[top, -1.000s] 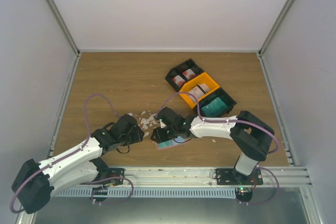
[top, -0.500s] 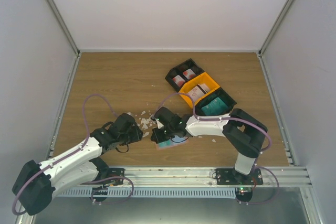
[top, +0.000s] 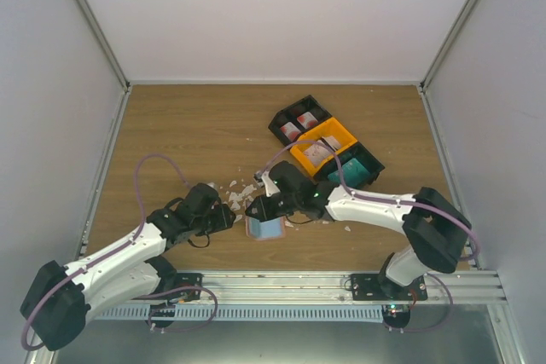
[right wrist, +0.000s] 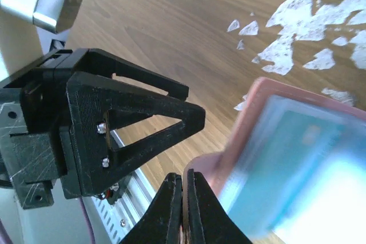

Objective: Put the credit cards into the card holder
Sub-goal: Close the card holder at the center of the board.

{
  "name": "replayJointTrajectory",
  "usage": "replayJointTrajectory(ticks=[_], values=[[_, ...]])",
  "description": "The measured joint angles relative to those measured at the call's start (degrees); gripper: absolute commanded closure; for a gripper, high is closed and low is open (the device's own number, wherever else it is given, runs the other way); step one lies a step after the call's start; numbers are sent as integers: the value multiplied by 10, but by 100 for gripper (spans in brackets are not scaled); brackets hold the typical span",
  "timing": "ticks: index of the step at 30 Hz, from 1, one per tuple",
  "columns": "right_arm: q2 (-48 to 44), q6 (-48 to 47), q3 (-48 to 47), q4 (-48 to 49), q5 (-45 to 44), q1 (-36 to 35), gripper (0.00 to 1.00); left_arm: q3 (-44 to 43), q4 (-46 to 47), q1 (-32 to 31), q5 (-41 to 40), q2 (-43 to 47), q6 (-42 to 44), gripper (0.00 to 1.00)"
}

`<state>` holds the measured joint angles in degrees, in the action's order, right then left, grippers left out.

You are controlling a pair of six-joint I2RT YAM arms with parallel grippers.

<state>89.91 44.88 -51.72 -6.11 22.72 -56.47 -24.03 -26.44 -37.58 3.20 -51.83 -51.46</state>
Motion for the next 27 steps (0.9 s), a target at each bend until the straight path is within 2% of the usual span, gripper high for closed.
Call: replayJointTrajectory(ticks=[7,12,17,25,27], values=[[-49,6,82,32,29,61,100,4,20,4,26,-1,11,42],[-80,0,151,31,35,121,99,9,63,6,80,-13,35,35],[-106,-22,194,1,23,156,99,12,115,6,143,-50,57,33],[-106,-59,186,-45,-44,160,90,16,190,-6,209,-146,65,40],[-106,-64,179,-55,-59,160,88,12,200,-18,210,-169,65,49]])
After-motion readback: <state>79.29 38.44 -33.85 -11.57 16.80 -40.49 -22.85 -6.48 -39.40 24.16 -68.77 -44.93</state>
